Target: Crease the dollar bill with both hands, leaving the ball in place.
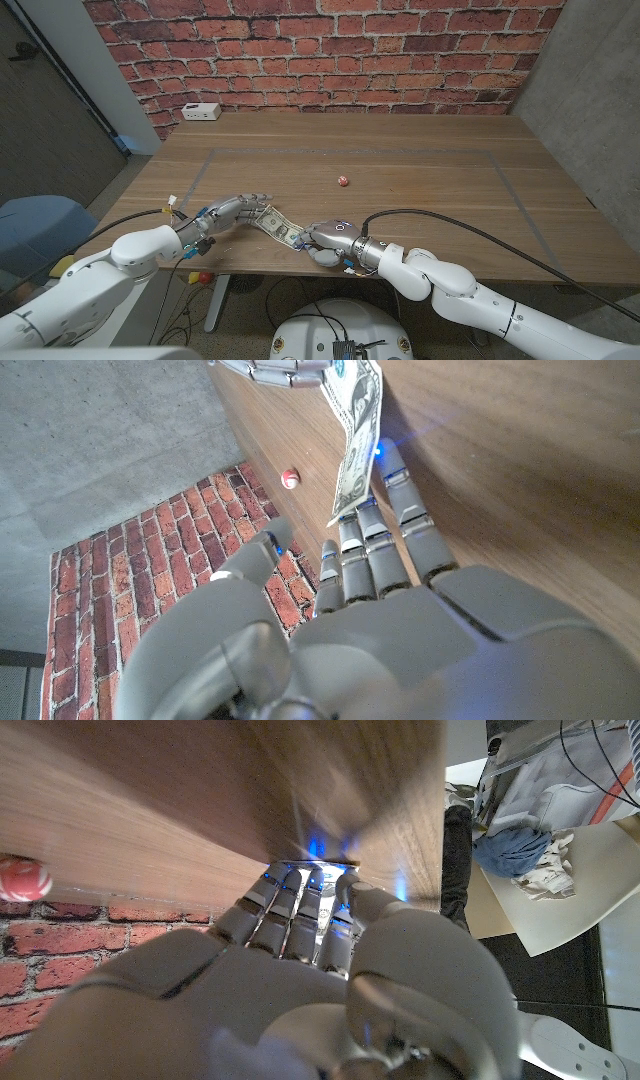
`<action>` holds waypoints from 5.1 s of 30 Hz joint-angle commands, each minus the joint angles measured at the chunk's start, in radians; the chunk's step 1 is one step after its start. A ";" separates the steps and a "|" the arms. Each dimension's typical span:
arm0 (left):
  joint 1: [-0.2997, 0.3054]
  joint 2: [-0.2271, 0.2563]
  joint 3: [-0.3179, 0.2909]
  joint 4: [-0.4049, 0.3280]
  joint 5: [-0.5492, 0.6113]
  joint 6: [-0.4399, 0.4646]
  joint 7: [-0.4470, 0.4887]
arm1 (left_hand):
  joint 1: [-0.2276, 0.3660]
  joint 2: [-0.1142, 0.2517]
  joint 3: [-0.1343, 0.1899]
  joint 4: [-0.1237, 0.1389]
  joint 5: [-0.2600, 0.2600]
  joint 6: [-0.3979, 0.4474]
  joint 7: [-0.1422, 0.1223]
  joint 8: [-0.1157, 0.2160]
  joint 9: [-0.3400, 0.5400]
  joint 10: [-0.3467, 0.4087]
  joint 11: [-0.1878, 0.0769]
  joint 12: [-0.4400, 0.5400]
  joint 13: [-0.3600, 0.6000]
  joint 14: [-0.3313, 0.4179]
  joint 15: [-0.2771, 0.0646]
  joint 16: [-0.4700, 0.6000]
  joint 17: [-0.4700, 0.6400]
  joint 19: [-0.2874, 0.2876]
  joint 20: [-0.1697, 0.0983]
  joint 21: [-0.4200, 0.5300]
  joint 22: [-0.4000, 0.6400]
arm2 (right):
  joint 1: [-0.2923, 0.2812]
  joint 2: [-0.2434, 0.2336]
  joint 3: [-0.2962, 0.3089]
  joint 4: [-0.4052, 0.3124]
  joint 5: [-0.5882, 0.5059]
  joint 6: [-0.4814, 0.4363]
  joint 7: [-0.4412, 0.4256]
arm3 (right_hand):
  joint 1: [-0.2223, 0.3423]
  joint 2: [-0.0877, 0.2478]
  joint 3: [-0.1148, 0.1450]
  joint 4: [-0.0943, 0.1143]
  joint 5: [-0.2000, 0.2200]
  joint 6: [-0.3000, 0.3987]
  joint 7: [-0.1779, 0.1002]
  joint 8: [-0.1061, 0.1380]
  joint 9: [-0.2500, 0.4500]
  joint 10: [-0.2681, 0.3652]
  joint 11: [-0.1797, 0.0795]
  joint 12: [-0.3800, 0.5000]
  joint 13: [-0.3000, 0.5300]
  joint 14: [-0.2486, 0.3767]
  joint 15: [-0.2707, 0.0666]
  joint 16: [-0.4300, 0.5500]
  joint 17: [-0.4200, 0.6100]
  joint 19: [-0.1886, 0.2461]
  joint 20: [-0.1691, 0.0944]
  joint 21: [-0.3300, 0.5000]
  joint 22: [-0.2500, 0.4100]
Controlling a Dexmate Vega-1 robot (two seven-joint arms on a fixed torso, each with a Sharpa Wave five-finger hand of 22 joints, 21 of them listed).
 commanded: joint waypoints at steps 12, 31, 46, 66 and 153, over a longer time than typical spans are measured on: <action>-0.065 0.034 0.079 0.034 -0.028 -0.091 -0.106 | 0.000 -0.045 -0.084 0.048 -0.005 -0.174 -0.020 0.005 -0.001 -0.048 0.083 -0.039 0.006 0.008 -0.002 -0.018 0.005 0.012 -0.049 -0.003 0.003 | -0.009 -0.009 0.006 0.002 0.027 -0.001 -0.020 | 0.020 0.000 -0.004 0.004 -0.004 0.008 -0.001 -0.002 0.003 0.006 0.001 -0.001 0.004 0.009 -0.054 0.011 0.008 0.008 0.004 0.006 0.002; -0.160 0.000 0.172 0.072 -0.142 -0.071 -0.216 | -0.012 0.083 -0.029 0.058 0.049 -0.474 -0.064 0.001 0.008 -0.449 0.109 -0.050 0.051 -0.090 0.052 -0.019 0.021 0.027 -0.026 -0.026 0.000 | -0.006 -0.008 0.012 0.017 0.048 -0.001 -0.028 | 0.031 0.000 -0.010 0.005 -0.005 0.013 -0.001 -0.002 0.003 0.011 -0.004 -0.001 0.004 0.012 -0.053 0.015 0.011 0.010 0.005 0.008 0.002; -0.201 0.097 0.201 -0.009 -0.081 0.007 -0.209 | -0.030 0.084 -0.060 0.086 0.050 -0.651 -0.086 0.004 0.005 -0.613 0.127 -0.050 0.073 -0.205 0.093 -0.043 0.032 -0.020 0.005 -0.041 0.004 | -0.009 -0.015 0.022 0.007 0.048 -0.023 -0.032 | 0.038 -0.001 -0.014 0.006 -0.005 0.017 0.000 -0.003 0.003 0.011 0.002 -0.002 0.004 0.011 -0.054 0.018 0.014 0.009 0.005 0.008 0.002; -0.149 0.186 0.183 -0.100 0.007 0.083 -0.016 | -0.147 0.080 -0.139 0.180 0.004 -0.725 -0.091 0.013 0.001 -0.815 0.150 -0.052 0.057 -0.472 0.197 -0.053 0.021 -0.260 0.103 -0.154 0.004 | -0.078 -0.095 0.100 -0.091 0.053 -0.038 -0.116 | 0.023 -0.052 -0.067 -0.032 -0.016 0.052 0.028 0.004 0.001 0.052 0.036 0.008 0.001 0.066 -0.023 0.021 -0.012 0.043 0.039 0.018 -0.001; -0.592 -0.017 0.614 -0.262 1.335 0.245 -0.390 | -0.488 0.045 -0.259 0.362 -0.121 0.104 -0.017 0.018 -0.003 -0.420 -0.082 -0.024 -0.007 -0.692 0.028 -0.009 0.097 -0.877 -0.042 -0.276 0.136 | -0.199 -0.158 0.289 -0.148 0.123 0.013 -0.351 | -0.041 -0.076 -0.066 -0.083 -0.006 0.100 0.042 -0.009 -0.005 0.100 0.056 -0.005 -0.004 0.147 -0.013 -0.029 -0.065 0.078 0.057 0.016 -0.003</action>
